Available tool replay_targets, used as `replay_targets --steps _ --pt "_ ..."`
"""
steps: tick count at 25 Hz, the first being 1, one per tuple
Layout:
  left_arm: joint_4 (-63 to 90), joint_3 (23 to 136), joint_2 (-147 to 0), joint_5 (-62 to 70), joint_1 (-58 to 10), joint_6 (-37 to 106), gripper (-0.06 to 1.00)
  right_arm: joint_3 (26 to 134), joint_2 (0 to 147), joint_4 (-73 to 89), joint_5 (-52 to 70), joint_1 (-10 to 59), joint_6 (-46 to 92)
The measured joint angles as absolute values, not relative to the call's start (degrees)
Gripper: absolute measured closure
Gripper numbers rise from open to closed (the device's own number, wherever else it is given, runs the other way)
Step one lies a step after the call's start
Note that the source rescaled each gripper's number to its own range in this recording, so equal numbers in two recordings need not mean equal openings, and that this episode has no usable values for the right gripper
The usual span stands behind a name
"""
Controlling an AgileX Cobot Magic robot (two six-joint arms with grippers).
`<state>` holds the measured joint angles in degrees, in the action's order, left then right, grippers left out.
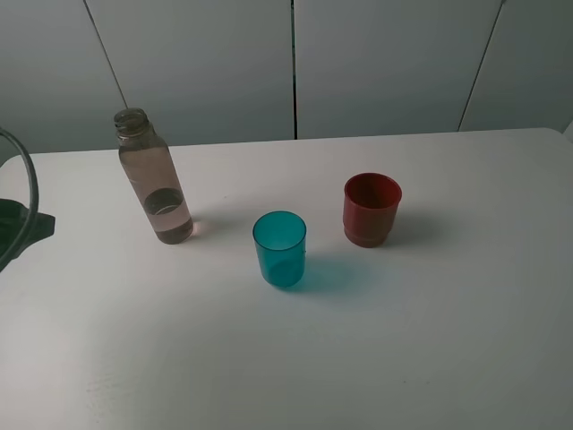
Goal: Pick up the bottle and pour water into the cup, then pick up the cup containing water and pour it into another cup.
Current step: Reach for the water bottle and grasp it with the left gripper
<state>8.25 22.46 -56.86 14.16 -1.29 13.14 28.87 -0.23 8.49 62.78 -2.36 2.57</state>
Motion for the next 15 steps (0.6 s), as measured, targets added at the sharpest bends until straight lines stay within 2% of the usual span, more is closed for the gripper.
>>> replay_targets --steps 15 --pt "4.2 22.5 -76.5 -3.0 -8.1 9.6 -0.02 28.9 -0.2 8.5 62.8 -2.4 2.6"
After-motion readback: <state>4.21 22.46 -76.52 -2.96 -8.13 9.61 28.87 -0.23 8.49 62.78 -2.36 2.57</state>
